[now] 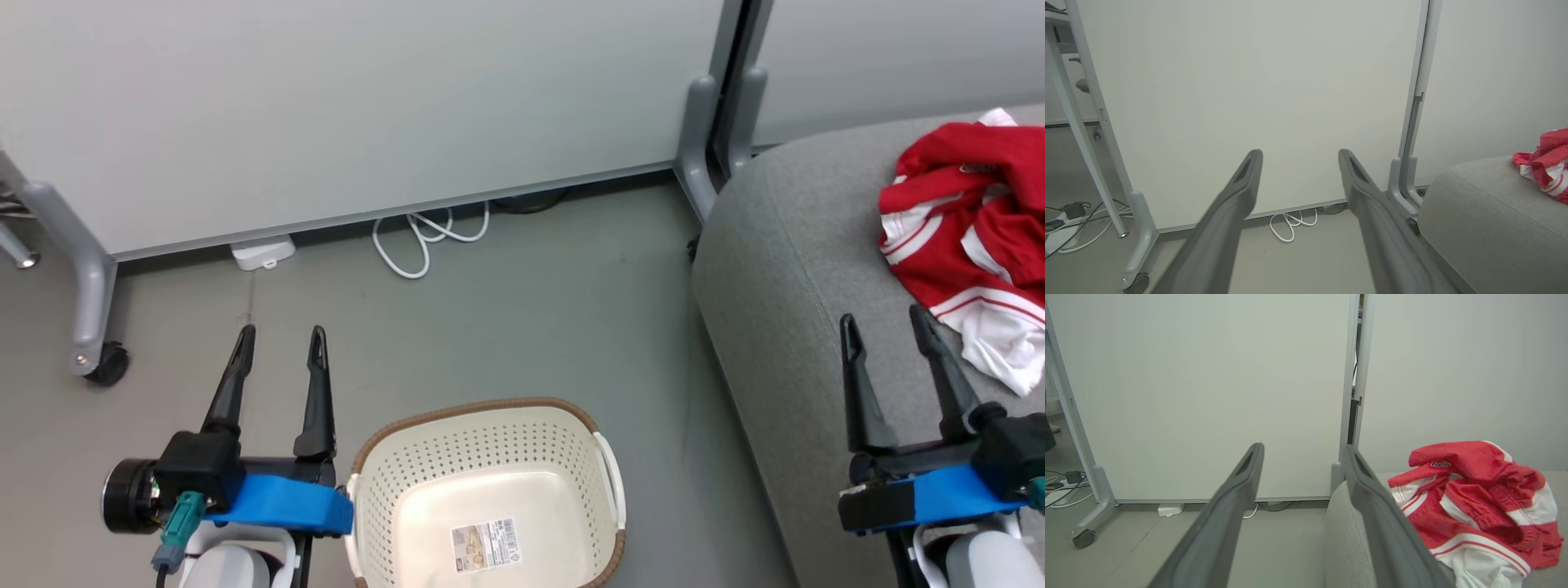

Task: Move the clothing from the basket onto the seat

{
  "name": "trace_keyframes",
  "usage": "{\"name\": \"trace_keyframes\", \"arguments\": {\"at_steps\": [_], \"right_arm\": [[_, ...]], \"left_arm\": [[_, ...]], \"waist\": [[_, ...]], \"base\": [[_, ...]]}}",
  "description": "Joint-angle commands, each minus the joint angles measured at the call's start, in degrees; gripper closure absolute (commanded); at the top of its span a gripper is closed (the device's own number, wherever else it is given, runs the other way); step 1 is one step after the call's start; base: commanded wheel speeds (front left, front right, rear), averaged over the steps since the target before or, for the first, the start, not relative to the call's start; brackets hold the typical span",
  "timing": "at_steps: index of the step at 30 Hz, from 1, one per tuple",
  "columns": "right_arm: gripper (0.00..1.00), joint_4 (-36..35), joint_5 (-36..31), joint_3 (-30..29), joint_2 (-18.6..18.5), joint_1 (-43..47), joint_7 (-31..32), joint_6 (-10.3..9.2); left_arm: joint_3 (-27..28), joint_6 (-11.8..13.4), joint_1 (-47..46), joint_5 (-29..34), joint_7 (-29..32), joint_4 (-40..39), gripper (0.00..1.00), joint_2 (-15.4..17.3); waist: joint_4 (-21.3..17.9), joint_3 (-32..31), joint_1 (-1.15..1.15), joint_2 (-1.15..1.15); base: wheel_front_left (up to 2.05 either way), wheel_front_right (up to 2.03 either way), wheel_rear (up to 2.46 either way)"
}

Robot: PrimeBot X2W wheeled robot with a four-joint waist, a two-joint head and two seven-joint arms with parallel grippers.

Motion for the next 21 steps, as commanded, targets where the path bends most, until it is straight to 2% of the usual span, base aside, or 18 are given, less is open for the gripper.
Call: {"name": "trace_keyframes", "arguments": {"at_steps": [1,8,21], "right_arm": [[0.0,0.52,0.33,0.22,0.45,1.08,0.02,0.01],[0.0,3.08,0.4,1.66,1.63,1.91,0.02,0.01],[0.0,7.09,0.5,3.42,2.95,1.9,0.02,0.01]], "left_arm": [[0.65,-0.45,0.84,0.44,-0.14,-0.01,0.0,-0.3],[3.12,-1.85,3.24,2.13,-0.14,0.41,0.0,-1.57],[6.14,-2.99,4.04,3.39,-0.15,1.59,0.0,-2.88]], "waist": [[1.3,-1.15,0.02,-0.01],[2.99,-2.01,0.02,-0.01],[4.16,-2.54,0.02,-0.01]], "base": [[0.0,0.0,0.0],[0.0,0.0,0.0],[0.0,0.0,0.0]]}}
